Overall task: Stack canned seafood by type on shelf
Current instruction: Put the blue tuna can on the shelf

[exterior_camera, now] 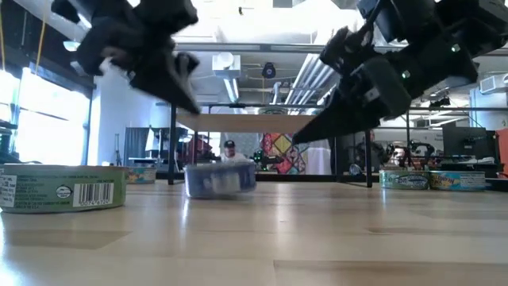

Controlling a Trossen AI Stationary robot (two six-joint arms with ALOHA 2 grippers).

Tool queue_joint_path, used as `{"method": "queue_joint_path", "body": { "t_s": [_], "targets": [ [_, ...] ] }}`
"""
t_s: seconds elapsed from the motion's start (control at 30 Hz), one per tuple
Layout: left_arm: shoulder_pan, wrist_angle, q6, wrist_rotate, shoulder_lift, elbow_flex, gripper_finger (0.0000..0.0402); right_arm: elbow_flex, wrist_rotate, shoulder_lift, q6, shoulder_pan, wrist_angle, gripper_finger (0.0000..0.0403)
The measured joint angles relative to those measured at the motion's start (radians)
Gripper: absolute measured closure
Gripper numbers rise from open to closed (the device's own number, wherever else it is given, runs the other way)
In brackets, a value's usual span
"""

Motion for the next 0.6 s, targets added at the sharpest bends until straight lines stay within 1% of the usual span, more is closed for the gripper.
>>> {"method": "queue_joint_path", "body": {
  "t_s": [0.07,0.13,0.23,0.3,0.4,0.53,0.6],
  "targets": [
    [-0.017,0.012,-0.028,0.021,0.054,0.000,0.0401,0.000,-0.048,0.000,-0.039,-0.014,0.018,0.0286],
    [-0.029,0.040,-0.046,0.020,0.107,0.000,0.0401,0.000,-0.066,0.000,-0.045,-0.032,0.017,0.0255],
    [-0.028,0.072,-0.054,0.000,0.180,0.000,0.0401,0.000,-0.068,0.016,-0.043,-0.058,0.021,0.0216],
    [-0.025,0.084,-0.054,-0.036,0.209,0.003,0.0401,0.000,-0.076,0.043,-0.045,-0.072,0.024,0.0199],
    [-0.025,0.035,-0.055,-0.118,0.209,0.003,0.0401,0.000,-0.099,0.085,-0.040,-0.088,0.049,0.0186],
    [-0.041,-0.105,-0.084,-0.225,0.141,-0.002,0.0401,0.000,-0.103,0.142,-0.042,-0.092,0.116,0.0187],
    [-0.043,-0.153,-0.106,-0.268,0.100,-0.001,0.0401,0.001,-0.103,0.170,-0.054,-0.095,0.197,0.0187]
  ]
}}
